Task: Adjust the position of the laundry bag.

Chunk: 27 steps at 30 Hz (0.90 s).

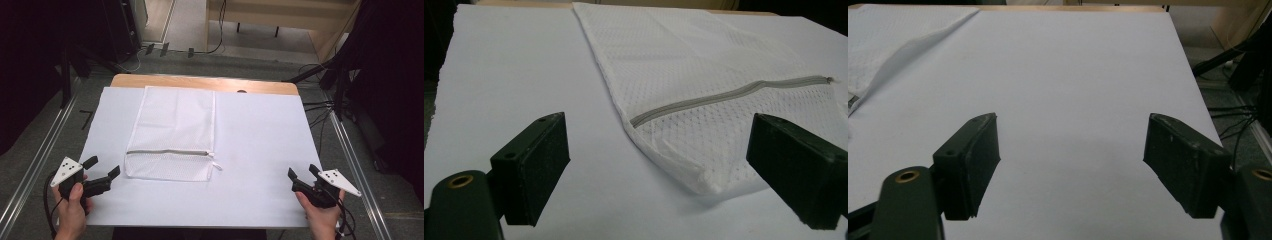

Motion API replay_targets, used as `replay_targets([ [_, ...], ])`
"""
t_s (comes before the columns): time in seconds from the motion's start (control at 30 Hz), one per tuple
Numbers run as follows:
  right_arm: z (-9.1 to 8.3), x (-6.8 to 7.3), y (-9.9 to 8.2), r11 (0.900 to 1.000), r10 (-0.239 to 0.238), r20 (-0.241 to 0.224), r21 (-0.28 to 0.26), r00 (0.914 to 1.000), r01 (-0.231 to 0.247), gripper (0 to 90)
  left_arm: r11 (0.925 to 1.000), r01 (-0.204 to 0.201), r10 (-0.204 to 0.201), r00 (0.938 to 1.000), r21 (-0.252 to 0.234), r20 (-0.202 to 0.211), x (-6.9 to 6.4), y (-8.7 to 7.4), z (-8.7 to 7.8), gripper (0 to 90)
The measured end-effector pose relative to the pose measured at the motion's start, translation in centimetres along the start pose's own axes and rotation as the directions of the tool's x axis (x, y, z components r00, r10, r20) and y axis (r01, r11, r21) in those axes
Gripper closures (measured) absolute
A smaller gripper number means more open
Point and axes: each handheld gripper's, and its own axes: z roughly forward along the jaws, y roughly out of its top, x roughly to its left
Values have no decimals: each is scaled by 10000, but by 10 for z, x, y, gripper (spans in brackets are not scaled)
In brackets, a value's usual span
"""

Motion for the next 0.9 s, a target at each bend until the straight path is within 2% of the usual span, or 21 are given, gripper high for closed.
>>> replay_targets([
  [0.1, 2, 9, 5, 10000, 12, -140, -85, 9999, -13, 260, 10000, -15, 15, 10000, -17, -65, -1, 0, 0, 104],
  [0.17, 7, 22, 13, 10000, -9, -296, -100, 9996, 6, 289, 10000, -55, 55, 9999, 4, -137, -1, 0, 0, 105],
  [0.2, 15, 40, 20, 9994, -318, -695, 83, 9971, 324, 311, 9999, -95, 95, 9998, 34, -169, -2, 0, 0, 113],
  [0.23, 15, 40, 20, 9994, -318, -695, 83, 9971, 324, 311, 9999, -95, 95, 9998, 34, -169, -2, 0, 0, 121],
  [0.27, 24, 60, 28, 9975, -666, -924, 167, 9935, 684, 363, 9999, -115, 115, 9998, 37, -186, -3, 1, 0, 123],
  [0.3, 24, 60, 28, 9975, -666, -924, 167, 9935, 684, 363, 9999, -115, 115, 9998, 37, -186, -3, 1, 0, 123],
  [0.33, 35, 78, 36, 9958, -874, -1299, 144, 9877, 900, 406, 9999, -125, 126, 9998, 90, -136, -3, 0, 2, 124],
  [0.37, 35, 78, 36, 9958, -874, -1299, 144, 9877, 900, 406, 9999, -125, 126, 9998, 90, -136, -3, 0, 2, 125],
  [0.4, 49, 94, 43, 9947, -919, -1663, 308, 9818, 983, 464, 9998, -146, 148, 9998, 140, -116, -4, 0, 2, 127],
  [0.43, 49, 94, 43, 9947, -919, -1663, 308, 9818, 983, 464, 9997, -171, 173, 9998, 150, -123, -4, 0, 3, 127],
  [0.47, 65, 110, 48, 9924, -947, -2073, 575, 9737, 1088, 471, 9997, -167, 169, 9998, 195, -104, -5, -1, 4, 131],
  [0.5, 65, 110, 48, 9924, -947, -2073, 575, 9737, 1088, 471, 9997, -167, 169, 9998, 195, -104, -5, -1, 4, 133],
  [0.53, 73, 117, 50, 9902, -1042, -2084, 700, 9725, 1211, 489, 9997, -160, 161, 9998, 193, -95, -5, -1, 4, 133],
  [0.57, 90, 130, 52, 9873, -993, -2214, 995, 9701, 1238, 492, 9996, -178, 179, 9998, 204, -77, -5, -1, 4, 134],
  [0.63, 98, 136, 53, 9866, -842, -2304, 1168, 9694, 1135, 495, 9996, -186, 187, 9998, 215, -50, -5, -1, 3, 135],
  [0.67, 112, 147, 55, 9843, -646, -2419, 1442, 9682, 1017, 496, 9996, -175, 176, 9998, 243, -41, -5, -1, 3, 135],
  [0.7, 112, 147, 55, 9843, -646, -2419, 1442, 9682, 1017, 496, 9996, -175, 176, 9998, 243, -41, -5, -1, 3, 136],
  [0.73, 125, 156, 56, 9811, -521, -2430, 1685, 9686, 950, 497, 9996, -147, 148, 9999, 239, -40, -5, -1, 3, 136],
  [0.8, 130, 160, 56, 9789, -506, -2412, 1802, 9692, 960, 497, 9996, -132, 132, 9999, 245, 5, -5, -1, 3, 137],
  [0.87, 142, 173, 54, 9745, -493, -2396, 2014, 9696, 994, 499, 9995, -148, 148, 9999, 278, 15, -6, -1, 4, 138],
  [0.9, 142, 173, 54, 9745, -493, -2396, 2014, 9696, 994, 499, 9993, -184, 183, 9998, 313, 40, -6, -1, 5, 138],
])
